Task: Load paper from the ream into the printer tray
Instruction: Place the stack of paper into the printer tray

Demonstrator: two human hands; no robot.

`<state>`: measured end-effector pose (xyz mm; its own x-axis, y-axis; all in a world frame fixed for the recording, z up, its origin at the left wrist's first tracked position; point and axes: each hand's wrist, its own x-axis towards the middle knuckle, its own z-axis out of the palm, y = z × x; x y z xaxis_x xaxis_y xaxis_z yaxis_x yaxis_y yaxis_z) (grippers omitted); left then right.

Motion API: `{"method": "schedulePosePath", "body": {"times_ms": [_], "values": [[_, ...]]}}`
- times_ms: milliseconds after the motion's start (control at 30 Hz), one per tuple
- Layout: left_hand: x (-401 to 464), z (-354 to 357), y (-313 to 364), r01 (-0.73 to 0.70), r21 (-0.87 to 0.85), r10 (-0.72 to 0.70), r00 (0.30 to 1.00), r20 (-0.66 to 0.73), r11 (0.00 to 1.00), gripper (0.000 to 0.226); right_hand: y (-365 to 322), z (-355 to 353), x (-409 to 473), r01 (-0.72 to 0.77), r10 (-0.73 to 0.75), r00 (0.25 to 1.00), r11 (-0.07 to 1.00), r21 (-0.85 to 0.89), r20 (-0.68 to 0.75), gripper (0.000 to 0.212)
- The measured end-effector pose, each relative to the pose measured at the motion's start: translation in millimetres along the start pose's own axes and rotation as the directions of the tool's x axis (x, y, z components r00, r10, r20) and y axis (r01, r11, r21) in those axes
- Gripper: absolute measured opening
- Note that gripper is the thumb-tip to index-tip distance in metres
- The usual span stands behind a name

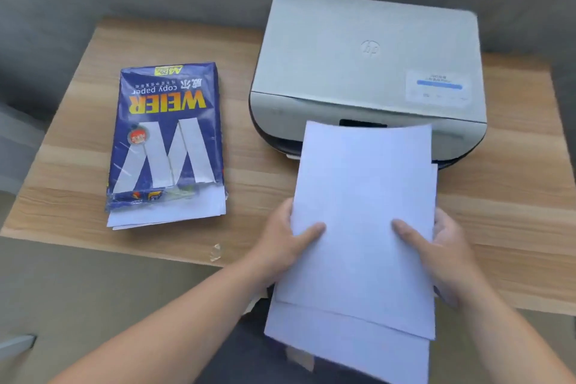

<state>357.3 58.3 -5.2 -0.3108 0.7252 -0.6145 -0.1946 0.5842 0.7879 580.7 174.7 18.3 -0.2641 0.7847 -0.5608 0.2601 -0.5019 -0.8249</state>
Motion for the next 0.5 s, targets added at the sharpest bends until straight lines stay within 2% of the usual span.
{"method": "schedulePosePath", "body": {"times_ms": [133, 233, 333, 433, 500], "values": [[-20.1, -8.2, -21.6, 0.274, -0.077, -0.259, 0.951, 0.167, 0.958, 0.040, 34.0, -11.5, -13.6, -0.265, 0.258, 0.960, 0.963, 0.053, 0.111, 0.033], [-32.0, -8.8, -31.4, 0.384, -0.103, -0.350, 0.903, 0.250, 0.917, 0.047, 48.6, -15.0, -16.0, -0.379, 0.358, 0.915, 0.921, 0.087, 0.187, 0.040], [-40.3, -0.5, -36.3, 0.388, -0.111, -0.361, 0.910, 0.205, 0.915, 0.021, 59.3, -13.9, -19.1, -0.434, 0.411, 0.889, 0.897, 0.084, 0.201, 0.036], [-44.2, 4.8, -40.2, 0.400, -0.073, -0.390, 0.913, 0.119, 0.914, 0.026, 71.8, -13.0, -21.9, -0.416, 0.408, 0.906, 0.907, 0.058, 0.116, 0.024], [-46.5, 5.5, -43.8, 0.405, -0.056, -0.398, 0.911, 0.109, 0.912, 0.026, 78.7, -14.4, -24.4, -0.417, 0.410, 0.907, 0.906, 0.078, 0.095, 0.021]]}}
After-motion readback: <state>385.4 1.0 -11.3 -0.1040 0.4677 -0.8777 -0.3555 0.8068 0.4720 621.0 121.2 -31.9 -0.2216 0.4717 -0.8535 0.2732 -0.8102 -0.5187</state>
